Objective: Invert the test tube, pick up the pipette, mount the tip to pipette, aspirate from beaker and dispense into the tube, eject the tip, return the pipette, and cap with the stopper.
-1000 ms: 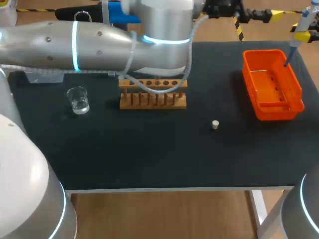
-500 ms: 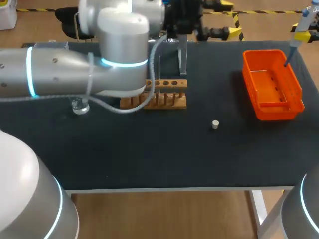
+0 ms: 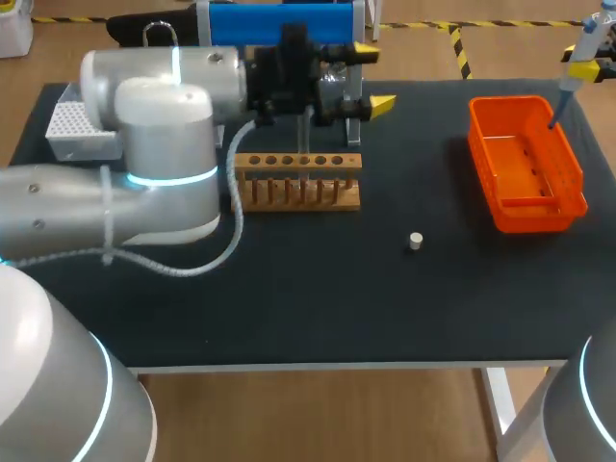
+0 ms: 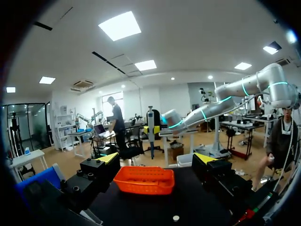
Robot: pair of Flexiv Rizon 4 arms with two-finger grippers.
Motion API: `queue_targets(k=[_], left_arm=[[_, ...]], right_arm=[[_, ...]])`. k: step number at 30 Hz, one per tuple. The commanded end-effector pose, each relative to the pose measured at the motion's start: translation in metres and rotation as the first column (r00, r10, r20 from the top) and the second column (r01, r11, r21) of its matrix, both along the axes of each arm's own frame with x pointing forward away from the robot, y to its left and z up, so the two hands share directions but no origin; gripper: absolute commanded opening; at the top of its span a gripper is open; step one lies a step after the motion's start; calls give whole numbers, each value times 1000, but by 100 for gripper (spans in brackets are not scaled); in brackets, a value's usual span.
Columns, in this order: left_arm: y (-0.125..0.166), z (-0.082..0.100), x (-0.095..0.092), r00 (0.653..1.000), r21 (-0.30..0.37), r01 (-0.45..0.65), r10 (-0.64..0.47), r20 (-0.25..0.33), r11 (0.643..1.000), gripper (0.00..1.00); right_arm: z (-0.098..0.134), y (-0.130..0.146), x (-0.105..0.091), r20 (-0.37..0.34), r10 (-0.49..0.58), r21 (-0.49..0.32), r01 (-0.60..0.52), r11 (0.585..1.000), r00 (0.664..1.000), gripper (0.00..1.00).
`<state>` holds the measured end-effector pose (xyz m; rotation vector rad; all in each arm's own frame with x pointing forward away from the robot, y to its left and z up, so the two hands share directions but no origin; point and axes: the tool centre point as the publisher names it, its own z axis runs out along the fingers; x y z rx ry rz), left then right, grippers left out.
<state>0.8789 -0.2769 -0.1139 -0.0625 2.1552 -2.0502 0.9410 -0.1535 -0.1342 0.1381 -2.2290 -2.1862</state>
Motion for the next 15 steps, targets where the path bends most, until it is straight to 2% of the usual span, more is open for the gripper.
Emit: queue_targets(k=[1,8,15], left_arm=[[41,-9,-7,1000,-72,19,-19,0,997,100],[64,-16,-5,1000,-66,12,-14,-27,998,100],[73,-19,-1,998,-43,1,-4,-57,999,100]], right_arm=[[1,0,-1,0,-2,-3,2,1000,1000,0],[1,0,-1,0,-2,-3,2,1000,1000,0],[1,0,-1,0,-2,-3,2,1000,1000,0]])
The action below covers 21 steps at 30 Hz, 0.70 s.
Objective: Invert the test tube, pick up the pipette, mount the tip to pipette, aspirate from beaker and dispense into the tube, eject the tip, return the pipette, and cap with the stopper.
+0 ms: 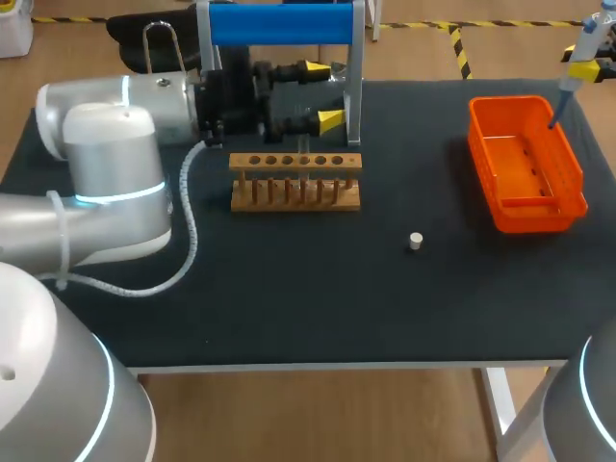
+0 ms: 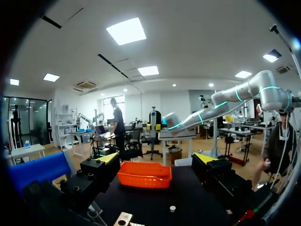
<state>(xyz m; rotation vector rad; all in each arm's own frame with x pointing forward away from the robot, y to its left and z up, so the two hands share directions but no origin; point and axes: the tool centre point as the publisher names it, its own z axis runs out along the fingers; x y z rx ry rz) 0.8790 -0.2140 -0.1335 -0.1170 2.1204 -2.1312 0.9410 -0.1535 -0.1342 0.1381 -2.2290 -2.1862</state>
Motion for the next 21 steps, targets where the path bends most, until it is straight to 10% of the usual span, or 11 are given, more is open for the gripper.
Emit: queue_targets(k=[1,21], left_arm=[[11,1,-1,1000,13,5,-4,-11,1000,100],[10,2,-3,999,33,6,-5,-31,999,100]], right_arm=[[1,0,-1,0,-2,-3,2,1000,1000,0],[1,0,-1,0,-2,-3,2,1000,1000,0]])
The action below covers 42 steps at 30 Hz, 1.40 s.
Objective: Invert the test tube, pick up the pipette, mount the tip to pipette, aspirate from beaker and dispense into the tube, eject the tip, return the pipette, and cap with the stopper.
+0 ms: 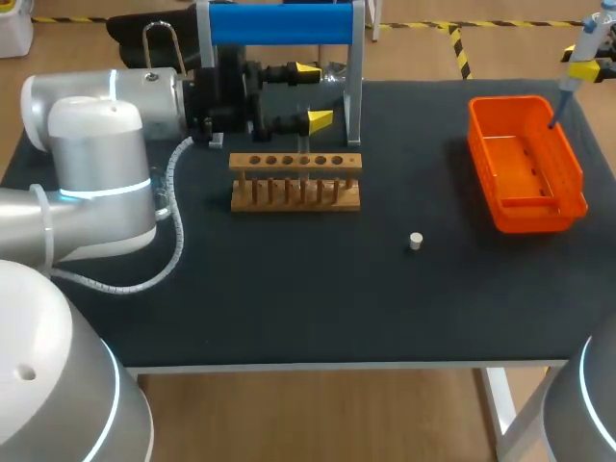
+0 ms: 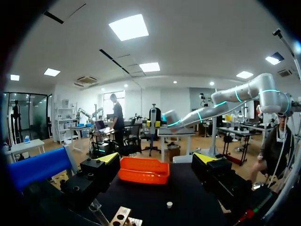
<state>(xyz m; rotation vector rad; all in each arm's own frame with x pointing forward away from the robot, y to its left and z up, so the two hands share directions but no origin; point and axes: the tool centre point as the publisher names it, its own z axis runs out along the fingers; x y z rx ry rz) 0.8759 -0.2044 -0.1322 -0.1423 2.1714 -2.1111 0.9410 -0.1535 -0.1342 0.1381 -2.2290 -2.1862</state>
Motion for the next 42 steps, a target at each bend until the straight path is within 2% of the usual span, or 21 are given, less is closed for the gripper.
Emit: queue_targets(k=[1,13,15,25,33,42], left_arm=[[0,1,0,1000,2,2,-2,-1,1000,100],[0,1,0,1000,2,2,-2,-1,1000,100],[0,1,0,1000,2,2,-2,-1,1000,100],[0,1,0,1000,2,2,-2,-1,1000,100],[0,1,0,1000,2,2,-2,-1,1000,100],[0,1,0,1000,2,2,-2,-1,1000,100]], right_arm=[[1,0,-1,0,-2,-3,2,1000,1000,0],[1,0,-1,0,-2,-3,2,1000,1000,0],[1,11,-6,-1,-1,-13,1,1000,1000,0],[-1,89,-33,-14,-10,-40,9,999,1000,0],[-8,173,-59,1,52,-9,-52,999,999,0],[-18,235,-68,-7,91,-20,-91,996,996,0]])
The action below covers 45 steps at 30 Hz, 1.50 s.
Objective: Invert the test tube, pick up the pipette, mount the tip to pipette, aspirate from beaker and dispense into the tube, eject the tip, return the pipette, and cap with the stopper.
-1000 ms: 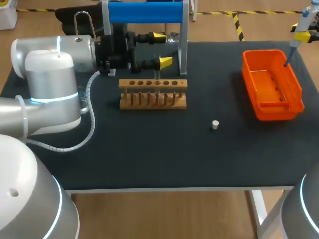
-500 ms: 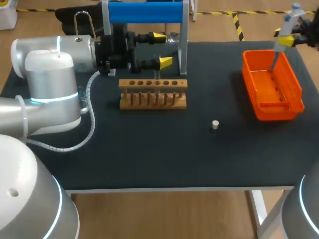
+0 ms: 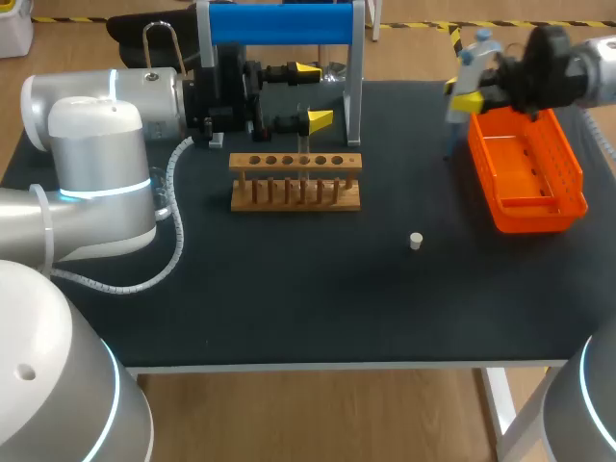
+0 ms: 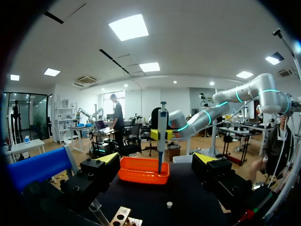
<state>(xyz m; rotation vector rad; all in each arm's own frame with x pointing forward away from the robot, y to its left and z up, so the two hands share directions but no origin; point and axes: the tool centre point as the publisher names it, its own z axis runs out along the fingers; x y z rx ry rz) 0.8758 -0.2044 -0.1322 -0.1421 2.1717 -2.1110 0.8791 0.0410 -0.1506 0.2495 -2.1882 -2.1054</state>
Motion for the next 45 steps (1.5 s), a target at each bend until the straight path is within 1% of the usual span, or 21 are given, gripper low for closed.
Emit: queue_targets(k=[1,12,21,32,45], left_arm=[[0,1,0,1000,2,1,-1,-1,1000,100],[0,1,0,1000,2,1,-1,-1,1000,100],[0,1,0,1000,2,1,-1,-1,1000,100],[0,1,0,1000,2,1,-1,-1,1000,100],[0,1,0,1000,2,1,-1,-1,1000,100]], right_arm=[[-2,45,-6,-6,-16,-2,16,1000,1000,0],[-15,97,-4,-37,26,1,-26,1000,999,0],[-20,133,-2,-24,61,8,-61,998,998,0],[-24,160,0,7,71,11,-71,997,997,0],[-20,188,-3,45,84,19,-85,996,995,0]])
